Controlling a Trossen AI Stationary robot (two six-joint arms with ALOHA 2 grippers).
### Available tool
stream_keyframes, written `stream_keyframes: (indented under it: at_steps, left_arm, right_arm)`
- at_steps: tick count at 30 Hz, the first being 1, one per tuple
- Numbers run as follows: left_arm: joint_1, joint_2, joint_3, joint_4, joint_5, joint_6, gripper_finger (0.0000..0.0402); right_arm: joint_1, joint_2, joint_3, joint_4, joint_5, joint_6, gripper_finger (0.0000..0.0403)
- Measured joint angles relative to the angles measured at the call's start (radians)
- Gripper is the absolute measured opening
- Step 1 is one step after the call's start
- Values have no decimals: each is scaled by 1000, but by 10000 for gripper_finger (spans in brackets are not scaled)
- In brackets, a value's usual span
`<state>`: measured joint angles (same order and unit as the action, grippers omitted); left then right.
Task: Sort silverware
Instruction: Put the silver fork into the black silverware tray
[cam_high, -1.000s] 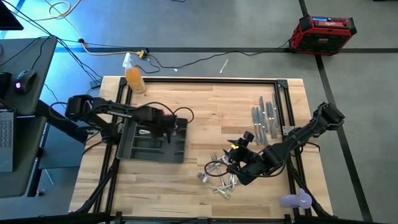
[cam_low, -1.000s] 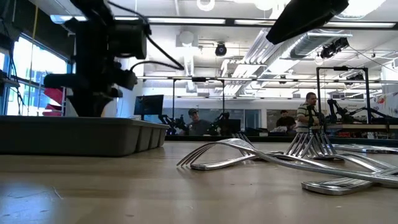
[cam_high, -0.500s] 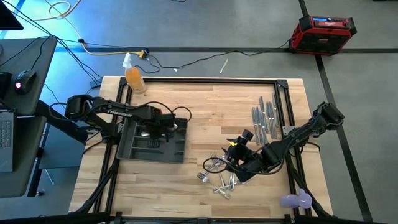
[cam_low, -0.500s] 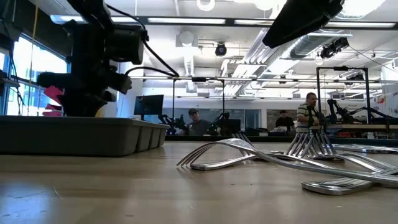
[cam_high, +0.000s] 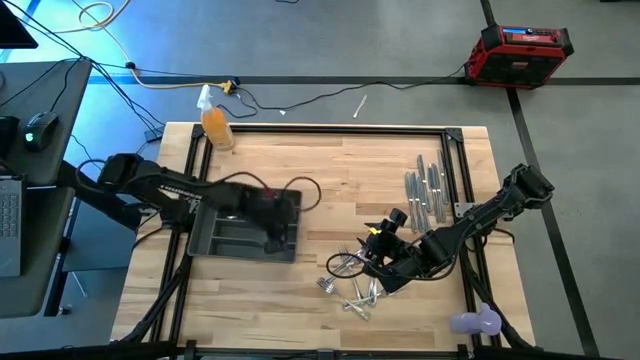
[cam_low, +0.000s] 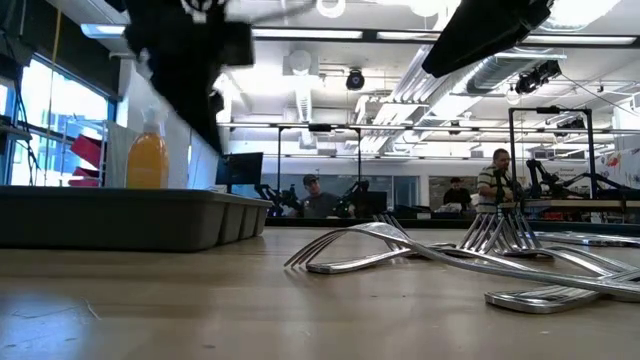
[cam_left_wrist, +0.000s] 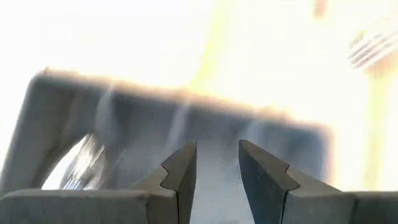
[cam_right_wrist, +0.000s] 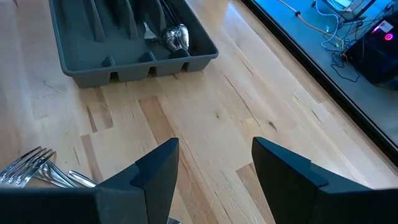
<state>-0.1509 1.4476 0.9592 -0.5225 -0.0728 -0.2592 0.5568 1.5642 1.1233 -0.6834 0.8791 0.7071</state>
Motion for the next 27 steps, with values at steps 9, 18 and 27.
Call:
stream_keyframes:
  at_steps: [9, 18, 27]
  left_arm:
    - [-165, 121, 1, 535, 71, -111, 109]
    - [-183, 383, 157, 547, 7, -50, 158]
    - [-186, 619, 407, 337, -126, 16, 172]
  right_arm:
    - [0, 0, 0, 0, 0, 0, 192]
    - [0, 0, 0, 0, 0, 0, 192]
    - [0, 0, 0, -5, -1, 0, 192]
